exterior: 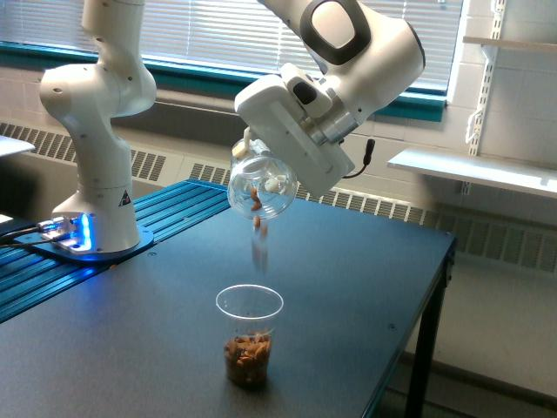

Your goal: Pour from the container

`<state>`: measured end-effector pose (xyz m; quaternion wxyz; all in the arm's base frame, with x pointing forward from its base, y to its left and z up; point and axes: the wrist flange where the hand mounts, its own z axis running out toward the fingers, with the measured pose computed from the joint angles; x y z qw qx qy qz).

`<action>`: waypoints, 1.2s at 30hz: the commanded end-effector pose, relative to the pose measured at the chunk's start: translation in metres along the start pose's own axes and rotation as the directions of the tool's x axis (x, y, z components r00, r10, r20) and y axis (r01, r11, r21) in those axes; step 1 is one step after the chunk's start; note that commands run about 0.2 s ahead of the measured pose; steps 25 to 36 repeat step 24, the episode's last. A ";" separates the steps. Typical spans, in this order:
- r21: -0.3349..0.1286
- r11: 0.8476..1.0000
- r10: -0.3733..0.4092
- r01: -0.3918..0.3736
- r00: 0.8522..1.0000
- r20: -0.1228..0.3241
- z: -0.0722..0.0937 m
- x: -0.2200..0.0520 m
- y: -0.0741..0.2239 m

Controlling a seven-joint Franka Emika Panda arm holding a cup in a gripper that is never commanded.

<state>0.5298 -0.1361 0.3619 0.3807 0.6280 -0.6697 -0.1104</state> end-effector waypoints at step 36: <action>-0.014 0.999 -0.037 0.037 0.999 -0.001 -0.003 0.012 0.006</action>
